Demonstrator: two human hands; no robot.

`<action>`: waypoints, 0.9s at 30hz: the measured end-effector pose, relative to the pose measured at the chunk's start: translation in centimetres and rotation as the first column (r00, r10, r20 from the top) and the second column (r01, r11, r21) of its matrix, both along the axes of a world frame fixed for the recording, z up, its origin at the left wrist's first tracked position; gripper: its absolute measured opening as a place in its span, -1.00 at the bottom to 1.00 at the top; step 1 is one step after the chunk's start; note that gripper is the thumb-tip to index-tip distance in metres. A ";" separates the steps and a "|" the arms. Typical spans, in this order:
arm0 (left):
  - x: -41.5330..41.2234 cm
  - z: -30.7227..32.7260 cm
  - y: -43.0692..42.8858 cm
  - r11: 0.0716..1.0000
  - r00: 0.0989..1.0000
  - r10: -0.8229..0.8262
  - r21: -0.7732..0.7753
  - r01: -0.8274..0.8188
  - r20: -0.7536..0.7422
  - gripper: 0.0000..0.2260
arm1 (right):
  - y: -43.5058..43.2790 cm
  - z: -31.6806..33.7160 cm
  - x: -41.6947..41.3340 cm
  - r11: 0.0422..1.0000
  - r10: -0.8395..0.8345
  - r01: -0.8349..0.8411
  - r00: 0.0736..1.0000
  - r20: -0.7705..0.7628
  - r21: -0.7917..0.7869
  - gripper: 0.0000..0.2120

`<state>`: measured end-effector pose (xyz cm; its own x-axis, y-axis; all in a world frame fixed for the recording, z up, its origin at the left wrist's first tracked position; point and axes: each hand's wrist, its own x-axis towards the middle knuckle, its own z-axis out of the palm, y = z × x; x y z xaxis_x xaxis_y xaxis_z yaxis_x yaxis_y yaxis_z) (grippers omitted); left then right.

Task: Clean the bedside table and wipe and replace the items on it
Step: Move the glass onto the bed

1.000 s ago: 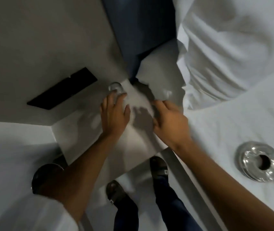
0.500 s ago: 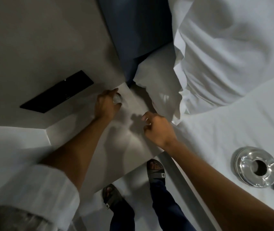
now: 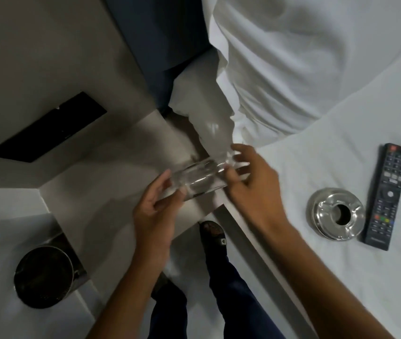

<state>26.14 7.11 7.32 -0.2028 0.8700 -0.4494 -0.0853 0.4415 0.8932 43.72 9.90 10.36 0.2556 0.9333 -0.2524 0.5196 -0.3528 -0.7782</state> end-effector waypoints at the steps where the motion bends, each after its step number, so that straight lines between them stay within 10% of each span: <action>1: 1.6 0.4 0.1 0.999 0.999 -0.030 0.023 0.031 -0.011 -0.62 | 0.1 1.1 1.2 0.999 -0.029 0.027 0.998 0.056 0.032 -0.65; 9: 15.4 1.2 2.0 0.900 0.900 -0.377 0.142 0.411 -0.218 -0.60 | -0.6 3.3 13.8 0.945 -0.326 0.308 0.888 0.324 0.108 -0.56; 16: 18.6 -0.9 3.5 0.647 0.491 -0.580 -0.001 0.762 -0.649 -0.45 | -2.3 0.9 17.0 0.954 -0.247 0.297 0.864 0.439 -0.047 -0.45; 27: 7.6 1.2 -1.4 0.860 0.583 -0.316 0.035 0.510 -0.749 -0.56 | -1.8 3.5 7.2 0.994 -0.057 0.032 0.965 0.254 0.101 -0.65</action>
